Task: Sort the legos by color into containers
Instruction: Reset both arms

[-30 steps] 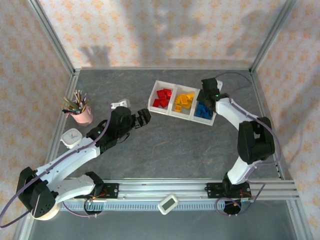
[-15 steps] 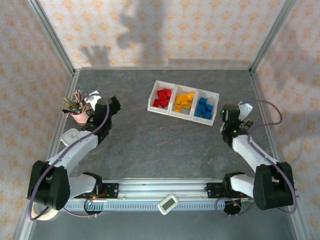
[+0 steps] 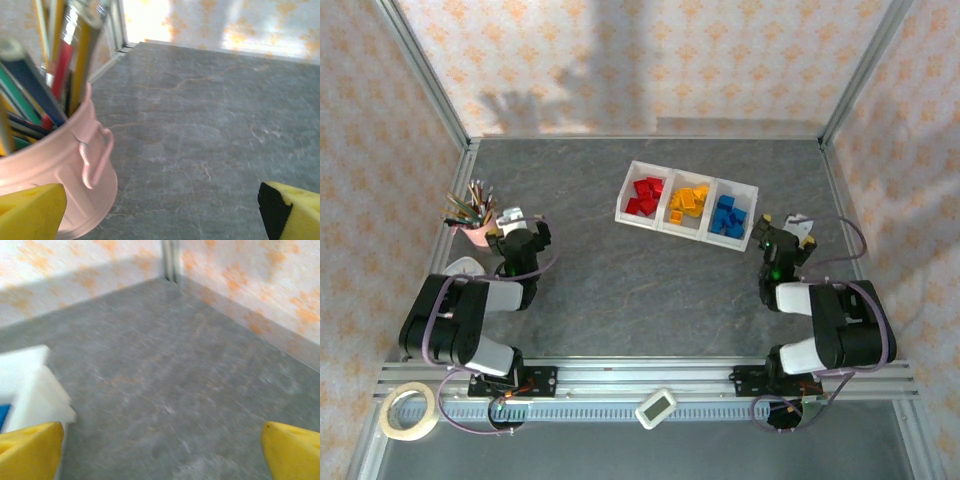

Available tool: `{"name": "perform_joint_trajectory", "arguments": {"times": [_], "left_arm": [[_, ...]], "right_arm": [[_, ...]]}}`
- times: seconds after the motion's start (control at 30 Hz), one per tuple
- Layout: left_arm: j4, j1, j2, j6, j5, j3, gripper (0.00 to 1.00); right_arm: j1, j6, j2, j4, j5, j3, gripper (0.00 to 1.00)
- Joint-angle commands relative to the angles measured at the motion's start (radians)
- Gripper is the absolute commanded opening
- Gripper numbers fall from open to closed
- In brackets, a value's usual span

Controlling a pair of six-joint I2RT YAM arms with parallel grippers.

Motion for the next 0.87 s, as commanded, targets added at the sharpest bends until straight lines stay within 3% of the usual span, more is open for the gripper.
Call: {"name": "perform_joint_trajectory", "arguments": {"times": [0.0, 0.07, 0.13, 0.17, 0.23, 0.5, 0.67, 0.83], "left_arm": [[0.204, 0.034, 0.003, 0.055, 0.173, -0.029, 1.00], [0.298, 0.056, 0.024, 0.057, 0.242, -0.070, 1.00], [0.433, 0.063, 0.059, 0.060, 0.261, -0.119, 1.00], [0.441, 0.064, 0.060, 0.061, 0.264, -0.123, 1.00], [0.347, 0.065, 0.046, 0.045, 0.242, -0.087, 1.00], [0.430, 0.060, 0.052, -0.001, 0.083, -0.125, 1.00], [0.423, 0.057, 0.053, 0.002, 0.085, -0.119, 1.00], [0.390, 0.057, 0.054, 0.030, 0.157, -0.102, 1.00]], "right_arm": [[-0.006, -0.074, 0.052, 0.388, -0.171, -0.129, 1.00], [-0.006, -0.074, 0.103, 0.414, -0.152, -0.112, 1.00], [-0.009, -0.066, 0.098, 0.249, -0.161, -0.034, 1.00], [-0.011, -0.070, 0.109, 0.315, -0.163, -0.057, 1.00], [-0.010, -0.067, 0.096, 0.261, -0.164, -0.043, 1.00], [-0.009, -0.072, 0.098, 0.281, -0.167, -0.050, 1.00], [-0.011, -0.085, 0.108, 0.263, -0.202, -0.034, 1.00], [-0.017, -0.086, 0.099, 0.275, -0.219, -0.045, 1.00]]}}
